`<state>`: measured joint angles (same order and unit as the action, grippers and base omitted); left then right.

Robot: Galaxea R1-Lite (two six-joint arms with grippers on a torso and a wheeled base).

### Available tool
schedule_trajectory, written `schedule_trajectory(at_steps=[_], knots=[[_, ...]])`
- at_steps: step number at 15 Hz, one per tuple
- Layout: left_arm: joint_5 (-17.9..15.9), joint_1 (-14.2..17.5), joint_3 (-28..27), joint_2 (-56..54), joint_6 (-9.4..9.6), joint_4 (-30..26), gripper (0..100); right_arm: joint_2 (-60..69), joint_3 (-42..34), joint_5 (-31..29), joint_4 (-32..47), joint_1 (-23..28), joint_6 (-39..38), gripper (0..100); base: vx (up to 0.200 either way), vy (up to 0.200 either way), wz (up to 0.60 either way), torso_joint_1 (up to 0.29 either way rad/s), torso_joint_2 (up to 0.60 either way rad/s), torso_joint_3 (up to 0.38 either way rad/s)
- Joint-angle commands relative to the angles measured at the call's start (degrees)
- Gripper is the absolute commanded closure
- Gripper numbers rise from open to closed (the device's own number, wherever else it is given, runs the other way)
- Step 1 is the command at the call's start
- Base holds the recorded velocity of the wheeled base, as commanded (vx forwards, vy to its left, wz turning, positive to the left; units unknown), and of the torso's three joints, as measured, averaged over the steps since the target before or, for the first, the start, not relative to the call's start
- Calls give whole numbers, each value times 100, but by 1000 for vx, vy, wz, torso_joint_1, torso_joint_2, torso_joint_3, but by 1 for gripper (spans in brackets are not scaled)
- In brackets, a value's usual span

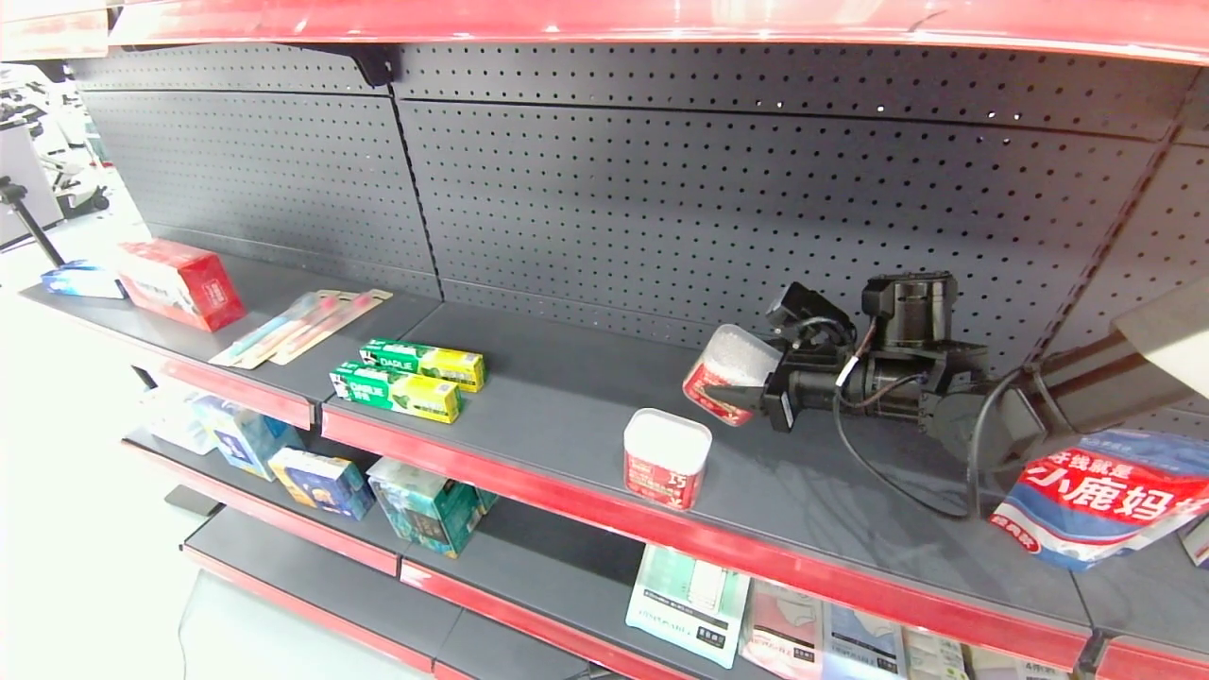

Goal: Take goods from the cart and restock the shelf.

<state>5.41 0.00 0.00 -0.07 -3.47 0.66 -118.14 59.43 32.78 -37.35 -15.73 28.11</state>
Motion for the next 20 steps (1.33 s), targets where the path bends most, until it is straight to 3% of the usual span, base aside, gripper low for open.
schedule_trajectory(at_steps=[1,5,20], knots=[[-5,0,0,7,-4,4,0,-130,60,211,0,70,1,100,0,0,0,0,0,0],[-5,0,0,7,-4,4,0,-262,113,554,0,193,1,100,0,0,0,0,0,0],[-5,0,0,7,-4,4,0,-746,297,932,0,360,1,100,0,0,0,0,0,0]])
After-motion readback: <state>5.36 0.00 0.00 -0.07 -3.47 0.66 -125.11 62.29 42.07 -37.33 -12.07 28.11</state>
